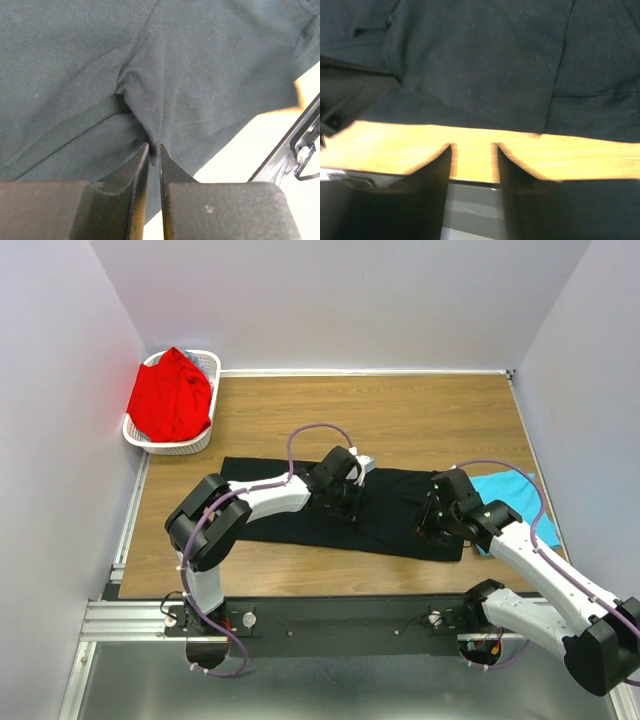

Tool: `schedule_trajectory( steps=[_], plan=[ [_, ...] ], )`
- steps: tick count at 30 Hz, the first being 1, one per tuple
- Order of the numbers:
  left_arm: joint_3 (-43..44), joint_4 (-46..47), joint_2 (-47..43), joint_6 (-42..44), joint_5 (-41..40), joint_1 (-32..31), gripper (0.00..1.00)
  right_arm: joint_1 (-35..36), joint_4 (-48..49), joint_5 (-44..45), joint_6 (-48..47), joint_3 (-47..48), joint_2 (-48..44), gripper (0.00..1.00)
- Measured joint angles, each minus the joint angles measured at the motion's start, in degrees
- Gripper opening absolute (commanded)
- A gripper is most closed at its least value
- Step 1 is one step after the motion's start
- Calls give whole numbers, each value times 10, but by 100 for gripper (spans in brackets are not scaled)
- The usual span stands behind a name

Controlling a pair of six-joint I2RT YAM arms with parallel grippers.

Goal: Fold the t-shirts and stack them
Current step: Fold the tshirt

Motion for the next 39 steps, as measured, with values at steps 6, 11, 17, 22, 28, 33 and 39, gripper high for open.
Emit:
schedule_trajectory(
  steps=[6, 11, 17, 22, 28, 33, 39],
  plan=[
    [2, -47, -47, 9, -30, 0, 23, 0, -3, 16, -18, 16, -2, 65],
    [4, -74, -104, 9, -79, 11, 15, 0, 0, 56, -24, 56, 33, 65],
    [3, -94, -108, -8, -166, 49, 6, -1, 67, 124, -36, 97, 176, 64],
    [-40, -90, -96, -26, -212, 65, 3, -13, 124, 139, -39, 100, 267, 64],
    [-80, -56, -66, -67, -224, 64, 2, -50, 181, 141, -46, 117, 366, 63],
    [-102, -16, -73, -107, -226, 63, 2, -66, 214, 146, -73, 204, 452, 64],
    [-105, 13, -67, -161, -218, 49, 2, -90, 240, 132, -136, 405, 613, 65]
  ],
)
